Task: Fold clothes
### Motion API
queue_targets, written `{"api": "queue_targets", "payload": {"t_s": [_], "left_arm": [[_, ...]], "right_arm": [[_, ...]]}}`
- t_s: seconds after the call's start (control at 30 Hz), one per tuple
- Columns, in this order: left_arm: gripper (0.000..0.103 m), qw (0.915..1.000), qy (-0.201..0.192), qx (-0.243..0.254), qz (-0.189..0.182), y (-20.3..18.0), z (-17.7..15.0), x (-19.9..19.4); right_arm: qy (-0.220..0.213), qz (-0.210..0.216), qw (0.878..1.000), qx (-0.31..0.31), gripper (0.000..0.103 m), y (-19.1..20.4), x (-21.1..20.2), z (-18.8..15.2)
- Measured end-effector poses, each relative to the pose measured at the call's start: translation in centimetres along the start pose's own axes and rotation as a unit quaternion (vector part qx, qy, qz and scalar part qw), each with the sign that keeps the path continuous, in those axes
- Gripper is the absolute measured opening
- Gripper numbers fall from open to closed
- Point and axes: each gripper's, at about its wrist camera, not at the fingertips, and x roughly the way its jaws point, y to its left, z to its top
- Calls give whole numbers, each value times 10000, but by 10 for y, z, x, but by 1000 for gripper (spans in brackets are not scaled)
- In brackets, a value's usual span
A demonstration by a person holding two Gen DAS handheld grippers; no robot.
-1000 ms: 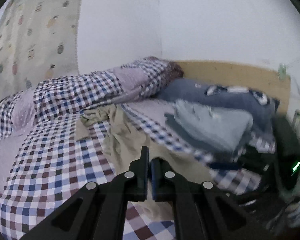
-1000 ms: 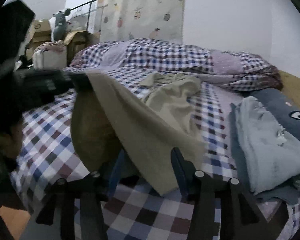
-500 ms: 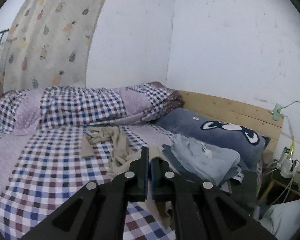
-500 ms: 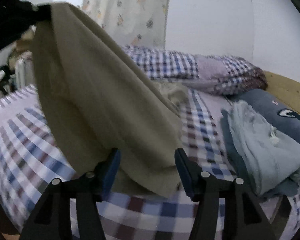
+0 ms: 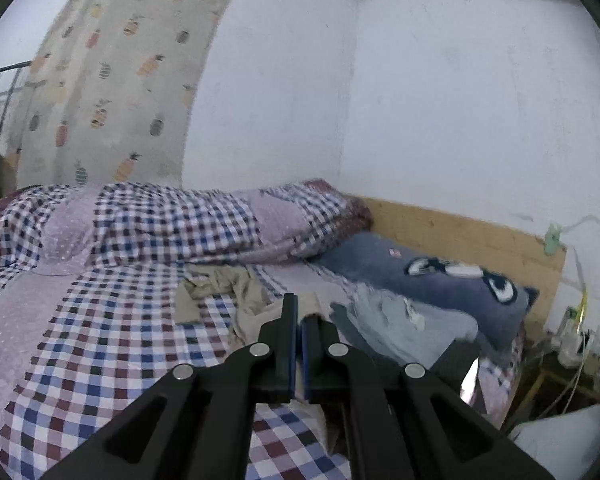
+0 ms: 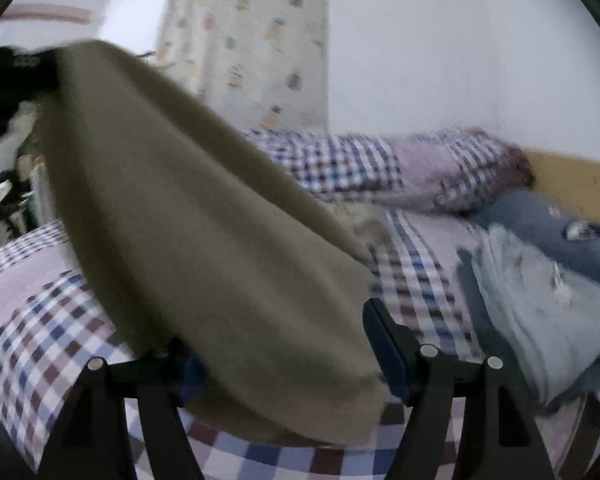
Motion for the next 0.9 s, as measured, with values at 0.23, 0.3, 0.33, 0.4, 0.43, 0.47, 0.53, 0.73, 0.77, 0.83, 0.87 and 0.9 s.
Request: {"api": "queue_targets", "payload": {"t_s": [0.23,0.3,0.33,0.4,0.43,0.47,0.53,0.73,0.77,0.83,0.87,0.9], "left_arm": [[0,9963,-540,-587,315,47,16,-44],[0,9953,-597,-678,356,54,17,-52],[0,9948,-616,-720,374,59,17,-56],[0,9936,-651,-829,394,66,18,-62],[0,9932,-669,-873,377,68,19,-65],[0,9930,-694,-876,392,70,20,-69],[0,9924,-746,-884,416,72,22,-75],[0,9855,-1152,-1093,601,86,34,-104],[0,9837,-1219,-1164,627,90,35,-109],[0,9807,-1312,-1278,690,97,37,-117],[0,9795,-1337,-1316,731,101,37,-119],[0,9788,-1337,-1359,747,104,36,-120]], "right_arm": [[563,-535,9936,819,74,-51,35,-9],[653,-655,9916,906,75,-58,42,-11],[655,-694,9917,859,75,-57,43,-11],[760,-609,9918,828,75,-49,51,-14],[799,-517,9918,856,75,-45,52,-16],[854,-365,9919,868,75,-38,55,-18],[925,-213,9938,580,75,-13,59,-23],[1055,-21,9944,2,74,25,75,-32],[1088,-114,9939,116,74,22,76,-33],[1088,-251,9926,486,74,7,75,-32],[1024,-353,9921,631,74,-2,72,-29],[952,-459,9914,770,74,-11,69,-26]]}}
